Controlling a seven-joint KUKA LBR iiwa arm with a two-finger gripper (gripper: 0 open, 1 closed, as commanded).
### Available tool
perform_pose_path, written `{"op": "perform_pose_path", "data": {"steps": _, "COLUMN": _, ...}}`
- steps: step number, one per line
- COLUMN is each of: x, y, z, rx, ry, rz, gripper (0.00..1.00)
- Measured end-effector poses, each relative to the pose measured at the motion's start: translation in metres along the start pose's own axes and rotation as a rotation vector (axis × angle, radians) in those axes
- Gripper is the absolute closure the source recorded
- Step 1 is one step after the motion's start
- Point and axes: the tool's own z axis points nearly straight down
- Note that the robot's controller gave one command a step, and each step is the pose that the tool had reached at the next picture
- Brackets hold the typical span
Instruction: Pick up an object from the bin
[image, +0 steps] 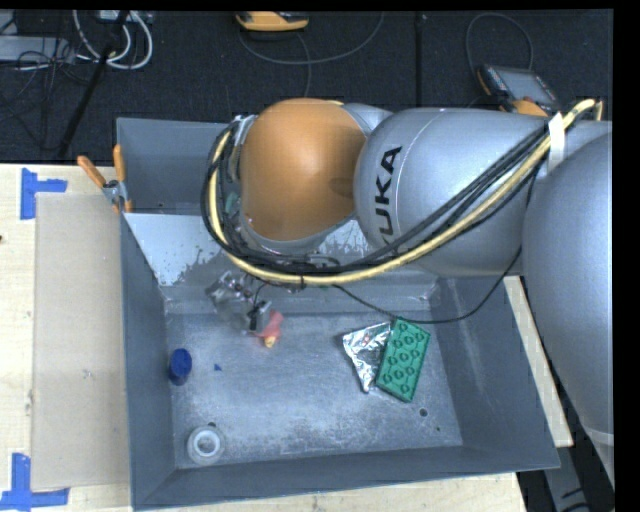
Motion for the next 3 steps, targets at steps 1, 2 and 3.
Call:
{"op": "perform_pose_path", "data": {"steps": 1, "x": 0.003, "y": -0.001, "z": 0.005, "rx": -0.004, "ry": 0.009, "rz": 0.005, "gripper": 0.0}}
{"op": "perform_pose_path", "data": {"steps": 2, "x": 0.06, "y": -0.065, "z": 0.059, "rx": -0.005, "ry": 0.016, "rz": -0.007, "gripper": 0.0}}
{"op": "perform_pose_path", "data": {"steps": 3, "x": 0.074, "y": -0.082, "z": 0.1, "rx": -0.006, "ry": 0.012, "rz": -0.086, "gripper": 0.0}}
